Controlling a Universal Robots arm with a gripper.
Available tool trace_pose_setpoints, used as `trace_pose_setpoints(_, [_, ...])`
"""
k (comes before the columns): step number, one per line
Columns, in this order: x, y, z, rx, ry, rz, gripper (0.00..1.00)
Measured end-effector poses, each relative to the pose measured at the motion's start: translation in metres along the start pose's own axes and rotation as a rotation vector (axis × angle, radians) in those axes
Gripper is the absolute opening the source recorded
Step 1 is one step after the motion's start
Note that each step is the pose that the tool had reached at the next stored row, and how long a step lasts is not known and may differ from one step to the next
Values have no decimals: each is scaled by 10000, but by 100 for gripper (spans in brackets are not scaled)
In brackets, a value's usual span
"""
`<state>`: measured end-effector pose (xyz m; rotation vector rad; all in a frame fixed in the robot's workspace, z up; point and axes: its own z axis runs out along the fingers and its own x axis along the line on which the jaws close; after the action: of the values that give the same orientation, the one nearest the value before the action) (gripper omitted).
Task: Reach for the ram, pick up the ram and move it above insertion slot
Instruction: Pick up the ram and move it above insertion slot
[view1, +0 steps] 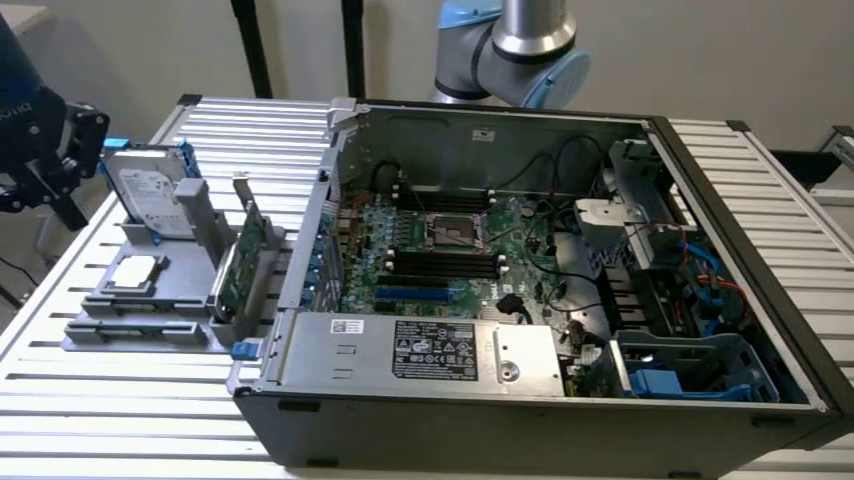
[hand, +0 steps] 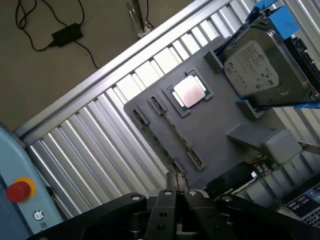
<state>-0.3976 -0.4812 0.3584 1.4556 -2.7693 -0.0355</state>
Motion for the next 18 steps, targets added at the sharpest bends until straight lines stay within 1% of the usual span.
trace_pose_setpoints(9, [-1,-1,12,3,44,-1641,11])
trace_pose_setpoints(18, [0,-1,40,22,75,-3275,11])
